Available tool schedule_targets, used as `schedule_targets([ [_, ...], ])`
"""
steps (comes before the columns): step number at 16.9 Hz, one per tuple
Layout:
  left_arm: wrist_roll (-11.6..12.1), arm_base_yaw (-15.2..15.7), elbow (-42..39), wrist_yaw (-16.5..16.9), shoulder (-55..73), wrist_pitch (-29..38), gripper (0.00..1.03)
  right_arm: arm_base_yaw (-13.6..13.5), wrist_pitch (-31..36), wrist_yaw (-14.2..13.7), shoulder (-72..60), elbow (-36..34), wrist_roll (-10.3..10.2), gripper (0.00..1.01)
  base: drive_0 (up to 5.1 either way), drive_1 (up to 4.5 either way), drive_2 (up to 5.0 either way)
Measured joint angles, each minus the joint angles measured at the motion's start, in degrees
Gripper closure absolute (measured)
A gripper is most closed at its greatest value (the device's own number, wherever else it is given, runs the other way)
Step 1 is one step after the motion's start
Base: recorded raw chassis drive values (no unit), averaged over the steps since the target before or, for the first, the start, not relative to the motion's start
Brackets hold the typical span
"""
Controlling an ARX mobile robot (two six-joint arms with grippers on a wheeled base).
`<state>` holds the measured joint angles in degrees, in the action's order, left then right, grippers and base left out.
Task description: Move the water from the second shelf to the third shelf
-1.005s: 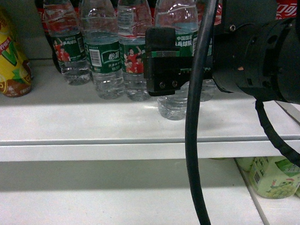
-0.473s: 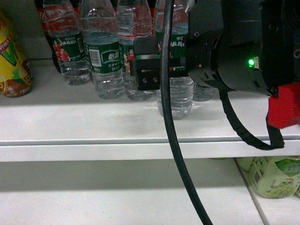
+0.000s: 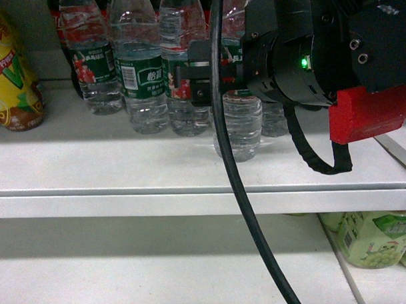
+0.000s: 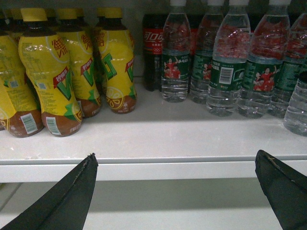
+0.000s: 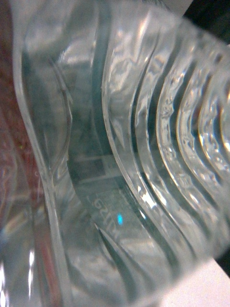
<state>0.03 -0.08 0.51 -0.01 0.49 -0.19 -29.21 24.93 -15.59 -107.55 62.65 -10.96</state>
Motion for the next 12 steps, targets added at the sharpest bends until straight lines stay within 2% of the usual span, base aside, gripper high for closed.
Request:
schedule_targets([
  [1,0.00,0.00,0.00,0.00,0.00,0.00,0.05,-0.04,-0.07,0.13,0.07,0.00,-0.20,0.32,0.0,0.00,0.0],
  [2,0.00,0.00,0.00,0.00,0.00,0.00,0.05,-0.04,-0.81,0.24,0.94,-0.28,-0.24,0.47,0.0,0.00,0.0],
  [4,0.00,0.00,0.00,0.00,0.00,0.00,0.05,-0.04,-0.55,0.44,3.04,-2.62,-0.26,0.59,0.0,0.00,0.0],
  [8,0.00,0.00,0.00,0.00,0.00,0.00,0.05,0.04,-0.92,2.62,11.47,-11.43,-0.15,0.61,0.0,0.00,0.0],
  [11,0.00,0.02,0.00,0.00,0.00,0.00,0.05,1.64,0.46,5.70,20.09,-19.80,0.39,0.61,0.0,0.00,0.0],
  [12,0.00,0.00,0.00,0.00,-0.02,-0.02,0.05,2.12,1.03,5.79,21.33,-21.14,0.55,0.61,0.0,0.00,0.0],
])
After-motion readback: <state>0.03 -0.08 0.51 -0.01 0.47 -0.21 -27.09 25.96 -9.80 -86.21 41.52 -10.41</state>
